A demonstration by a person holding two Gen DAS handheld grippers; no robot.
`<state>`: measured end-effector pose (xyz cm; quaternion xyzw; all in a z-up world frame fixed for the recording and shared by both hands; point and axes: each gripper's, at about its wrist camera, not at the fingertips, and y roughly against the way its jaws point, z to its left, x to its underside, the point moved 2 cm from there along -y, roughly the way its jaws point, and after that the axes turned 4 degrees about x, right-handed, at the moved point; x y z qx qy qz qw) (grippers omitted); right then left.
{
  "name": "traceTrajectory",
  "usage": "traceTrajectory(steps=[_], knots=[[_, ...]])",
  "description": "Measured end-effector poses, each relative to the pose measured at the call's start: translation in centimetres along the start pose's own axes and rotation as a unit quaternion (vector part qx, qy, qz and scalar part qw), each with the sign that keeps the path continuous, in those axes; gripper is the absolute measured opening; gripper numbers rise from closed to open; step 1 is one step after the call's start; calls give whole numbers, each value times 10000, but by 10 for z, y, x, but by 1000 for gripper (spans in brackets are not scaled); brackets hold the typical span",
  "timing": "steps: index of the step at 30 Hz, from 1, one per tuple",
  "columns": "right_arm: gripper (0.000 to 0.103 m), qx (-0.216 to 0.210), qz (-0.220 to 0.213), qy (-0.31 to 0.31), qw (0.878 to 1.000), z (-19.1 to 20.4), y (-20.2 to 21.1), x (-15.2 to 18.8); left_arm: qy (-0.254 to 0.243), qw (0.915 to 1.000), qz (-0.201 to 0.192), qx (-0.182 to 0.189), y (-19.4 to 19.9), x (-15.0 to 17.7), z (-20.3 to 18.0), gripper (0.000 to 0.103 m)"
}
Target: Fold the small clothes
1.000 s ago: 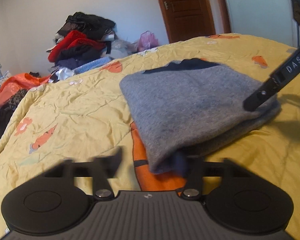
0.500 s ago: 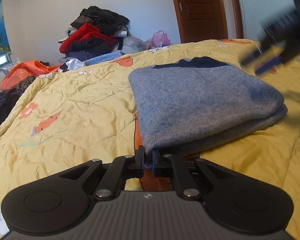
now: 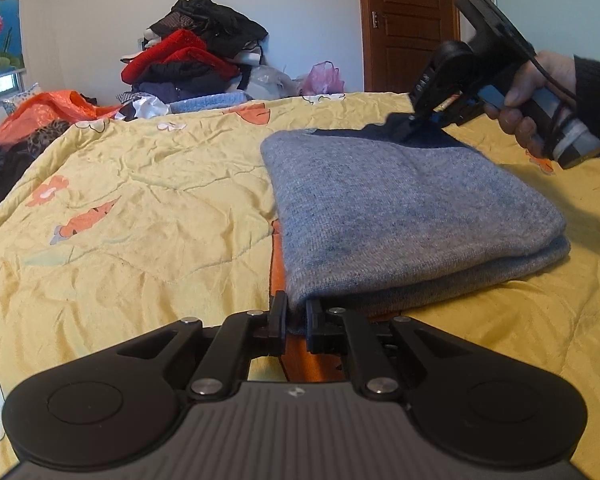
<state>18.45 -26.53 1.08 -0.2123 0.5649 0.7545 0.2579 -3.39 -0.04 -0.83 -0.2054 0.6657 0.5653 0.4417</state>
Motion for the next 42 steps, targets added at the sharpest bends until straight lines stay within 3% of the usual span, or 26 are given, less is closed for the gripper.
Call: traceTrajectory(steps=[2,3,5,7,8,9,11,15,17,19,21,24,26,27,28,29,30,31,33,36,39,42], knots=[[11,-149,89,-551,9983,-27,-8,6,24,10000,3,35,-1,0,1,7],[11,-226,34,-560,9982,-28,-6,10,27,10000,3,35,-1,0,1,7],[14,13,-21,-80,10000,-12,-2,12,35,10000,3,40,0,0,1,7],[28,339,-22,140,9993,1,2,5,44,10000,5,46,-1,0,2,7],[44,507,-169,135,9985,7,8,0,53,10000,4,50,-1,0,2,7],[48,542,-488,108,9973,13,19,-4,69,10000,3,55,-1,-1,2,7],[48,49,-828,170,9964,33,31,-12,88,9999,3,57,-1,-1,2,7],[51,-926,-189,598,9937,103,9,-14,86,9999,5,54,-1,-1,1,7],[51,-1113,249,748,9907,133,-17,-6,78,10000,5,48,0,-1,1,7],[53,-1022,779,690,9893,147,-49,6,71,10000,4,40,0,0,1,7],[49,-934,513,909,9901,148,-61,12,78,10000,3,39,0,0,1,7],[37,-978,690,344,9922,132,-60,1,104,9999,-4,63,1,0,3,8],[41,-1053,676,68,9921,120,-41,-4,162,9997,-28,185,6,0,6,9],[47,-1208,588,-96,9909,111,-24,0,249,9993,-23,291,11,1,10,14],[51,-1423,441,-224,9886,100,-5,6,389,9983,11,424,17,1,15,28],[61,-1603,264,-328,9862,86,17,14,551,9968,22,576,23,1,22,38],[72,-1702,95,-421,9845,70,36,24,726,9949,-28,693,30,0,29,65],[75,-1735,-18,-499,9836,55,55,33,905,9929,-144,754,38,-2,36,83],[77,-1749,-50,-700,9821,21,83,55,1239,9865,-408,985,49,-11,50,86],[77,-1761,55,-1310,9756,-30,107,84,1735,9750,-305,1352,41,-34,65,86],[77,-1870,293,-1681,9674,-57,111,108,2291,9534,148,1956,3,-47,74,86],[77,-1808,622,-1749,9658,-52,92,122,2429,9492,700,1871,-35,-50,67,85]])
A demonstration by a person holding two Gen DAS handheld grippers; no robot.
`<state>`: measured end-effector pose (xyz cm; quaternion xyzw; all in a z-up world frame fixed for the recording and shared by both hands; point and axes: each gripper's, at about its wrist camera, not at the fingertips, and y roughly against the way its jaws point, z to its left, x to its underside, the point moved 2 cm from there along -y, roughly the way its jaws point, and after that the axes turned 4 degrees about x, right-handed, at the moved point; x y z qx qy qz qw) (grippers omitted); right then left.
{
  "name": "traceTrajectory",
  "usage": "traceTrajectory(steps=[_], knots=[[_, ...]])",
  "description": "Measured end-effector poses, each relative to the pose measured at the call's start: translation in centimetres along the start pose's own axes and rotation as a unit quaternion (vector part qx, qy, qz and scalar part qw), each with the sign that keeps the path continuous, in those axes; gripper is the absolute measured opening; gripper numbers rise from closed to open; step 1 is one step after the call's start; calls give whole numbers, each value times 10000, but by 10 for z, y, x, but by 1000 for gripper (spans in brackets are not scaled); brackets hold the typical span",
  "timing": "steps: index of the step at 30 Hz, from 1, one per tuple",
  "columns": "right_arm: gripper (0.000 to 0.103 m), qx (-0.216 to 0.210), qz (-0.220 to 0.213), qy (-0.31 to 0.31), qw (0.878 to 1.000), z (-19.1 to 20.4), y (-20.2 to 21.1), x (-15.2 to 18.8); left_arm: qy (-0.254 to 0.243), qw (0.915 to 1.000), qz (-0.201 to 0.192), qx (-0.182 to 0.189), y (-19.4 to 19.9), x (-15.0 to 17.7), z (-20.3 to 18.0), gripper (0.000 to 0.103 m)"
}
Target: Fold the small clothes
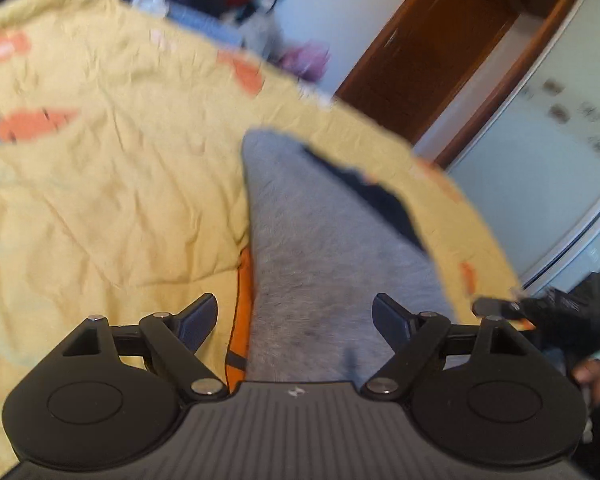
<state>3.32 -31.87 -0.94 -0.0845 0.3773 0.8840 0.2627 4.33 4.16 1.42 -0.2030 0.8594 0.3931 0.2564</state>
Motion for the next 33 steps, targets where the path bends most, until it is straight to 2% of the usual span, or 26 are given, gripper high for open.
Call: traceTrajectory(steps=[1,5,9,10,11,12,13,14,15,21,26,29,31,32,33], knots=[[77,5,99,14,10000,1,-8,6,7,9999,112,3,-8,-1,-1,85],[79,-451,299,-7,9985,12,-27,13,-114,9989,430,150,-27,-2,-12,85],[83,-696,346,-12,9970,20,-38,9,-351,9977,580,-86,-35,0,-25,84],[83,-677,340,21,9971,22,-39,9,-373,9974,595,-140,-36,1,-27,80],[75,-613,322,64,9976,22,-40,7,-419,9971,597,-226,-36,1,-29,73],[47,-415,326,185,9984,24,-42,9,-495,9963,602,-355,-37,2,-30,58],[28,-100,422,316,9986,26,-47,9,-556,9955,600,-484,-37,2,-30,46],[21,-103,399,370,9985,24,-47,11,-560,9951,625,-527,-36,1,-29,41],[20,-135,394,351,9985,23,-47,12,-508,9952,667,-503,-35,0,-27,33],[20,-197,317,373,9986,27,-43,16,-438,9954,658,-547,-30,-2,-28,16],[20,-489,276,566,9968,39,-17,15,-556,9954,632,-457,-12,0,-44,14],[20,-577,431,644,9953,39,-3,19,-655,9952,668,-278,5,9,-51,14],[21,-485,603,679,9947,33,1,26,-780,9939,735,-239,12,22,-50,15],[28,-362,683,648,9949,27,2,31,-825,9932,773,-275,14,30,-47,15],[41,-239,736,575,9953,20,2,35,-872,9925,799,-310,15,37,-43,16]])
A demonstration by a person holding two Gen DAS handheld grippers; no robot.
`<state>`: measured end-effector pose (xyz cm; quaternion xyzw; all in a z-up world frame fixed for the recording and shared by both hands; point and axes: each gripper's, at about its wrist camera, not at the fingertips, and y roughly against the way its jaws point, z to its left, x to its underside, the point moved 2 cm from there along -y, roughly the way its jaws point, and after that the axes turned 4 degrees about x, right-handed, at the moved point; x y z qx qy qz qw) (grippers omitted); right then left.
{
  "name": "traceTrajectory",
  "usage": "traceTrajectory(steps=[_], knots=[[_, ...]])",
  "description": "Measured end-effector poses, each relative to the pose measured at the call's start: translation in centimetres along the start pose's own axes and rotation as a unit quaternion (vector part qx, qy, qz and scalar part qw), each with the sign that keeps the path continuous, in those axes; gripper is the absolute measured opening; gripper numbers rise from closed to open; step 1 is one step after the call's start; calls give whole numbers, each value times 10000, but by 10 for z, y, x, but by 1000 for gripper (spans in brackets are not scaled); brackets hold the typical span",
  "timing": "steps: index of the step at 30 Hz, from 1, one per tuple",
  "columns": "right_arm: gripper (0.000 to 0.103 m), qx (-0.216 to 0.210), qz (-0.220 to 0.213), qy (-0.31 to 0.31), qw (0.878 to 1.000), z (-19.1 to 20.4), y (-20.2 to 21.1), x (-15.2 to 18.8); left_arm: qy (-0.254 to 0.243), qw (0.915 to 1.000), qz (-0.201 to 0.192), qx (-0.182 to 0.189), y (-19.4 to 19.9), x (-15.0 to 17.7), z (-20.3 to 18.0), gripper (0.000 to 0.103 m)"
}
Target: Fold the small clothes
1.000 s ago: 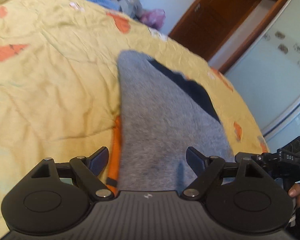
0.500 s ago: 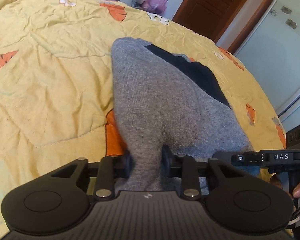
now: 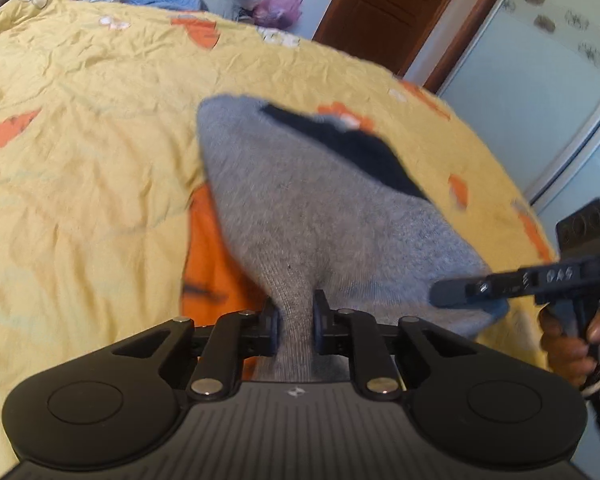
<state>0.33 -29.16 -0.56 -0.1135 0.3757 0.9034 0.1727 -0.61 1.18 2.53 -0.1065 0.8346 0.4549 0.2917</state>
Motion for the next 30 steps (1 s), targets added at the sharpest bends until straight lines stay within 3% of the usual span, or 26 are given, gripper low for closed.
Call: traceTrajectory(steps=[3,5,6,7,9,13,14,15,16,17,18,22,23,25,26,27,30], knots=[[65,-31,-211,-155,9997,-12,14,7,1,9998,-82,201,14,10,9,23],[68,-55,-646,-300,9974,-18,31,-2,134,9989,-271,365,26,3,16,29],[71,-55,-843,-381,9957,-20,36,-10,211,9980,-426,417,31,-5,20,37],[73,-6,-972,-432,9943,-22,38,-20,343,9969,-568,426,32,-15,25,55],[75,232,-1077,-370,9932,-22,29,-42,668,9941,-740,435,22,-38,36,82],[76,777,-989,-300,9916,-23,-10,-85,875,9951,-380,269,-27,-72,46,79],[76,886,-943,-357,9909,-25,-19,-92,835,9960,-240,221,-38,-75,44,73],[77,885,-882,-391,9914,-25,-28,-98,731,9972,-78,166,-50,-77,41,47],[76,795,-922,-342,9920,-22,-35,-100,585,9983,7,61,-57,-77,36,43],[56,753,-955,-245,9923,-19,-40,-102,423,9991,-36,-29,-59,-77,32,40],[26,902,-931,-69,9915,-16,-45,-102,240,9996,-96,-111,-60,-77,28,36],[26,1272,-1372,723,9797,-3,-45,-93,-171,9993,-216,-253,-53,-75,20,30],[27,1259,-1468,701,9786,-4,-43,-88,-244,9993,-196,-220,-51,-73,19,31],[47,1265,-1470,442,9800,-7,-34,-79,-262,9989,-280,-275,-40,-63,19,37],[71,1178,-1340,281,9836,-11,-29,-72,-182,9989,-361,-230,-34,-56,22,38],[87,996,-1272,134,9868,-14,-20,-63,-29,9992,-383,-98,-26,-46,27,42],[85,366,-1027,-245,9937,-27,3,-26,449,9976,-211,477,-13,-18,34,45]])
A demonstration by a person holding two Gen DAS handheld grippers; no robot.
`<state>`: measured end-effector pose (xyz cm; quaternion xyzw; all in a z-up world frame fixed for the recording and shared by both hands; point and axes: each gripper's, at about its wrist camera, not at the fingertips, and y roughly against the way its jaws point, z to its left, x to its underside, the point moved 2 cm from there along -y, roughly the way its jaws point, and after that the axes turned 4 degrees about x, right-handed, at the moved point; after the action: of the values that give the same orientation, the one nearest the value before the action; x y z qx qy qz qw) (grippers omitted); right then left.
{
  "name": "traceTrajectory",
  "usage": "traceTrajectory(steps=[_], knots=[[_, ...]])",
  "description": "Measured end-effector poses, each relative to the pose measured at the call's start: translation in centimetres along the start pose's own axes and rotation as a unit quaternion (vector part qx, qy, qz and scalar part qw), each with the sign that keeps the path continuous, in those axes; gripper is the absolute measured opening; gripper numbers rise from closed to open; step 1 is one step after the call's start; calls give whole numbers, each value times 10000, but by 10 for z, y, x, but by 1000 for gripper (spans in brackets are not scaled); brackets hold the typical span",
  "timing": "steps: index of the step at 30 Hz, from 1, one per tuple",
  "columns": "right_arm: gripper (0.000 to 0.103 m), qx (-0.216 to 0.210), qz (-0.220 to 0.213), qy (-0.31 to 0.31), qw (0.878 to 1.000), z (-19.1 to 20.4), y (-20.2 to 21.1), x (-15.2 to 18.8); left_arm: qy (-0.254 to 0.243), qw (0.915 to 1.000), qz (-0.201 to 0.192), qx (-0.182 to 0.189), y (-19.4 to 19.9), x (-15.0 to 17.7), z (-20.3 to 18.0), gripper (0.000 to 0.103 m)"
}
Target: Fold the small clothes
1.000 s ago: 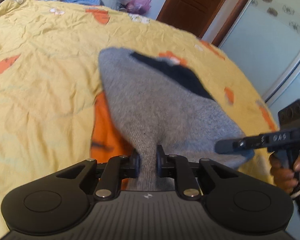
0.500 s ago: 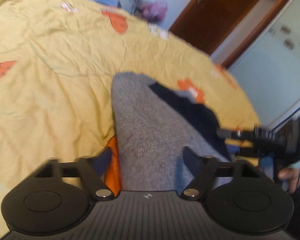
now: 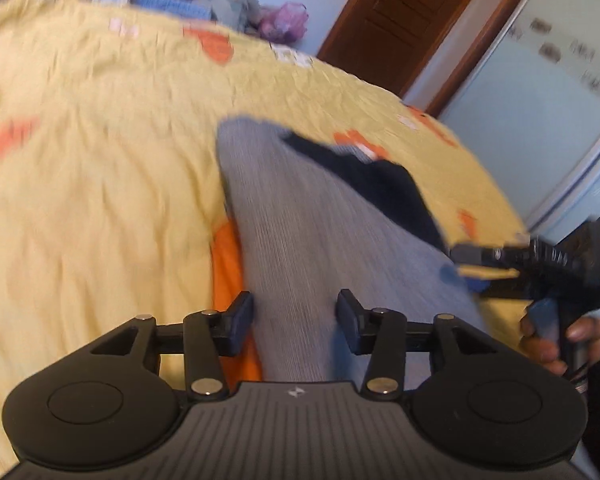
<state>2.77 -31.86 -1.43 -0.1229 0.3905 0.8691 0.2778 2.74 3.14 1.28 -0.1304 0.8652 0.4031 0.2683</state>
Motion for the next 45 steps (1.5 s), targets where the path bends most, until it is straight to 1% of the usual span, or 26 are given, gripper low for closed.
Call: traceTrajectory(steps=[3,7,8,9,10,14,16,18,20,21,22,23,24,26,27,28,30,31,34,35,37,38,39,40,42,45], knots=[[78,-367,359,-183,9985,-2,14,28,694,9951,462,525,-5,26,7,45],[57,-460,671,-175,9965,11,10,49,758,9939,456,666,-14,25,1,46],[43,-396,700,-192,9966,13,6,50,776,9934,532,651,-19,22,-1,44],[23,-315,779,-184,9963,15,2,50,694,9942,626,528,-22,20,-5,25],[22,-311,830,-148,9960,17,0,52,619,9945,756,379,-27,19,-8,18],[21,-386,832,253,9955,31,16,57,229,9966,748,247,-5,24,-20,15],[21,-368,848,371,9950,33,26,61,111,9961,816,312,2,29,-21,15],[23,-176,915,597,9939,33,26,69,10,9960,884,94,-1,36,-15,16],[31,-133,852,447,9953,27,24,72,44,9972,742,92,-2,39,-13,20],[41,-201,806,226,9963,24,27,72,53,9973,733,30,0,39,-14,24],[45,-185,697,135,9973,24,33,70,-23,9975,692,-164,6,38,-19,31],[48,-73,415,211,9989,28,43,68,-243,9975,517,-424,15,37,-27,34],[48,56,62,350,9994,33,55,64,-629,9953,197,-708,29,38,-37,38],[48,334,-594,643,9956,44,73,52,-1527,9808,-497,-1111,45,42,-66,55],[49,409,-848,791,9924,53,76,43,-1943,9708,-801,-1155,47,45,-79,67],[51,349,-953,915,9906,63,73,34,-2305,9619,-971,-1102,44,47,-92,72],[77,113,-916,1039,9903,82,50,11,-2759,9526,-872,-944,23,49,-109,72],[80,65,-965,1099,9892,90,36,1,-2820,9514,-757,-980,9,49,-112,72],[80,98,-566,1370,9889,111,-20,-27,-2907,9482,-406,-1212,-27,50,-111,72],[82,381,-391,1571,9861,112,-40,-31,-2937,9466,-312,-1290,-33,52,-108,72],[78,1469,100,1985,9690,100,-81,-31,-3138,9396,-273,-1340,-38,60,-98,71],[73,1514,-95,2361,9598,94,-84,-24,-3295,9345,-275,-1319,-35,65,-93,72],[74,1425,-178,2651,9535,89,-83,-19,-3403,9302,-279,-1348,-34,69,-87,72],[74,1371,-233,2690,9531,87,-79,-16,-3362,9321,-312,-1314,-31,71,-81,72],[74,1375,-269,2630,9546,88,-75,-15,-3095,9429,-270,-1200,-27,66,-72,73],[72,1571,-540,2508,9537,98,-52,-8,-3024,9437,-337,-1302,-18,62,-78,72]])
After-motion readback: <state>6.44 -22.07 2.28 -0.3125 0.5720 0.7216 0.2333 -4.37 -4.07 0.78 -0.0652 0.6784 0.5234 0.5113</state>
